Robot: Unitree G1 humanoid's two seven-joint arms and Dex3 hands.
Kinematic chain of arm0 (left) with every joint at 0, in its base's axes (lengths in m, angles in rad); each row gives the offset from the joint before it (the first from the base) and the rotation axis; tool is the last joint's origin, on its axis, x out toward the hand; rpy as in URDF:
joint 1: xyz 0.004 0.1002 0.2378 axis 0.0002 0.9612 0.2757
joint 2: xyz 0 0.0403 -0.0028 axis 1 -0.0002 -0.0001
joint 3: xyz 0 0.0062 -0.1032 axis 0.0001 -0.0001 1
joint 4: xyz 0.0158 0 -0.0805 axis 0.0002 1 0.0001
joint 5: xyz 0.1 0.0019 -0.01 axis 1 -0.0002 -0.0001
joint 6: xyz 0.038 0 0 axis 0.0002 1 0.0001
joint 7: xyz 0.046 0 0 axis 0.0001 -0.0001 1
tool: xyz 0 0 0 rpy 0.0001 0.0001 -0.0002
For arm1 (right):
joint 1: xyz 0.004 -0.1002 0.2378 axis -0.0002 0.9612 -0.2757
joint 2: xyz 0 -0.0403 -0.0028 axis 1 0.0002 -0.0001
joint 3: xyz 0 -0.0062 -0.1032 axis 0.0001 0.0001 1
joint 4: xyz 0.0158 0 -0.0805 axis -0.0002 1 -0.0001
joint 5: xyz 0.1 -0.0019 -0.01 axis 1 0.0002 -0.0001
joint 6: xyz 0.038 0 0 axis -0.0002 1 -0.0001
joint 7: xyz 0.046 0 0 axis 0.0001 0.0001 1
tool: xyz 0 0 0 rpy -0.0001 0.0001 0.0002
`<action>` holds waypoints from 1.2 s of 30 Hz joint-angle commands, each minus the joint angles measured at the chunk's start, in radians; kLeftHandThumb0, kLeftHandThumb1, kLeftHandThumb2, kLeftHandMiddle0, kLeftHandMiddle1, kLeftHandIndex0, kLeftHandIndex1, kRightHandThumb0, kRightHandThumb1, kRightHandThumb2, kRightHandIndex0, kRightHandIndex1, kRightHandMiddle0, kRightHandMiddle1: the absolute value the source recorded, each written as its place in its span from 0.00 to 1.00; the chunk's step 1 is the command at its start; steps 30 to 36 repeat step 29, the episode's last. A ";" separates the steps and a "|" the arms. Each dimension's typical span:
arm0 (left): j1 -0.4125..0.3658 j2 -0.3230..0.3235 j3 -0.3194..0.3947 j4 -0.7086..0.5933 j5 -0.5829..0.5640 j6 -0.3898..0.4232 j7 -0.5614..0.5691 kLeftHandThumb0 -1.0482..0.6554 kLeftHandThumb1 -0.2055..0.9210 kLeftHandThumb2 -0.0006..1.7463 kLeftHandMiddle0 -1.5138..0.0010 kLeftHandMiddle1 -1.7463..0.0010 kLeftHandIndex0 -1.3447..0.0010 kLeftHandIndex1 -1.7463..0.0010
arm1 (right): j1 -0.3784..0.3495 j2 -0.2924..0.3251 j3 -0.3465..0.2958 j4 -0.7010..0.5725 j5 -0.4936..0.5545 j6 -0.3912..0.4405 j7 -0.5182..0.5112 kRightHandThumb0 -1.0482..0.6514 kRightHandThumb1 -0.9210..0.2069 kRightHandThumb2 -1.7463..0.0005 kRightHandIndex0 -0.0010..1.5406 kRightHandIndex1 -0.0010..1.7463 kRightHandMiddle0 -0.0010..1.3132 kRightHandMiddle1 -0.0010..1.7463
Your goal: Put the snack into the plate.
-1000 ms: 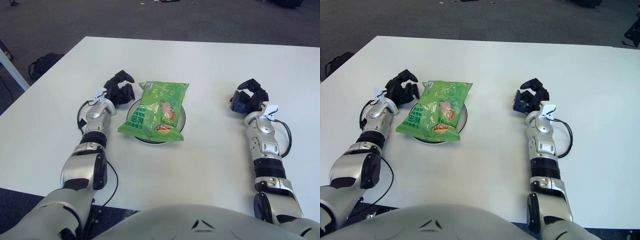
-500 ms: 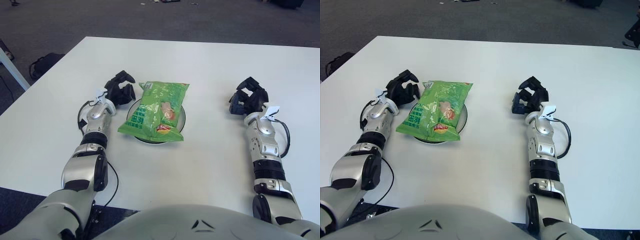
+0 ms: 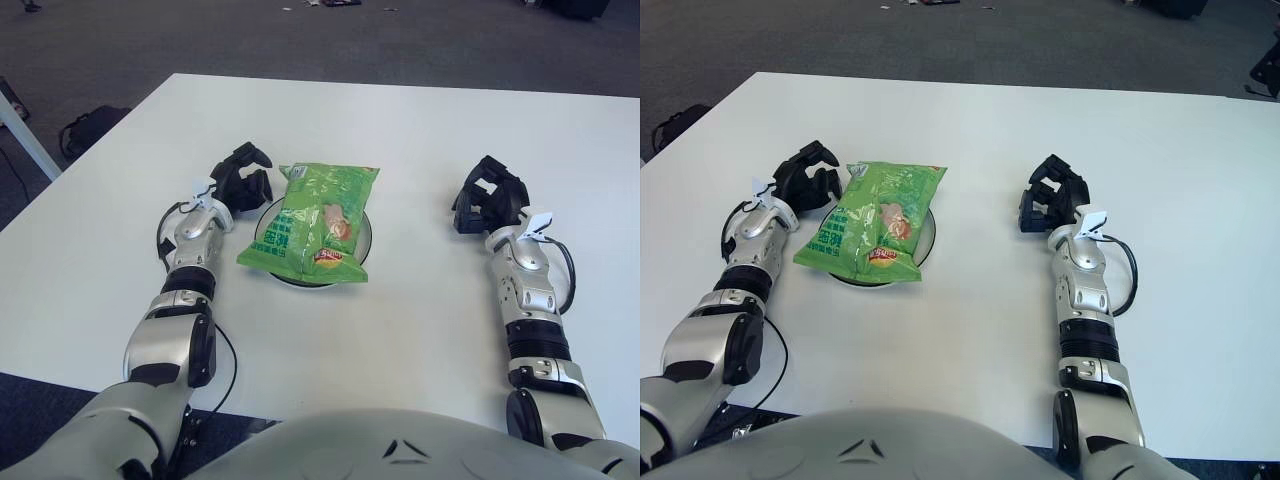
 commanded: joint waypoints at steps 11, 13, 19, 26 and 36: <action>0.085 -0.038 -0.016 -0.006 0.001 0.044 0.022 0.37 0.63 0.62 0.33 0.00 0.65 0.00 | 0.112 0.039 0.013 0.079 -0.016 0.000 0.016 0.61 0.91 0.00 0.62 0.92 0.54 1.00; 0.087 -0.040 -0.017 -0.013 0.001 0.048 0.024 0.37 0.63 0.62 0.32 0.00 0.65 0.00 | 0.111 0.037 0.016 0.081 -0.021 0.003 0.016 0.61 0.91 0.00 0.62 0.92 0.54 1.00; 0.096 -0.045 -0.022 -0.031 0.008 0.050 0.044 0.37 0.63 0.62 0.29 0.00 0.65 0.00 | 0.115 0.024 0.033 0.078 -0.046 0.019 0.021 0.61 0.90 0.00 0.60 0.95 0.54 1.00; 0.105 -0.048 -0.026 -0.053 0.009 0.070 0.061 0.37 0.63 0.62 0.30 0.00 0.65 0.00 | 0.116 0.003 0.057 0.087 -0.078 0.044 0.025 0.61 0.88 0.00 0.57 0.99 0.53 1.00; 0.110 -0.050 -0.027 -0.063 0.005 0.076 0.065 0.37 0.63 0.62 0.31 0.00 0.65 0.00 | 0.116 -0.019 0.080 0.096 -0.108 0.048 0.032 0.61 0.88 0.00 0.57 0.99 0.53 1.00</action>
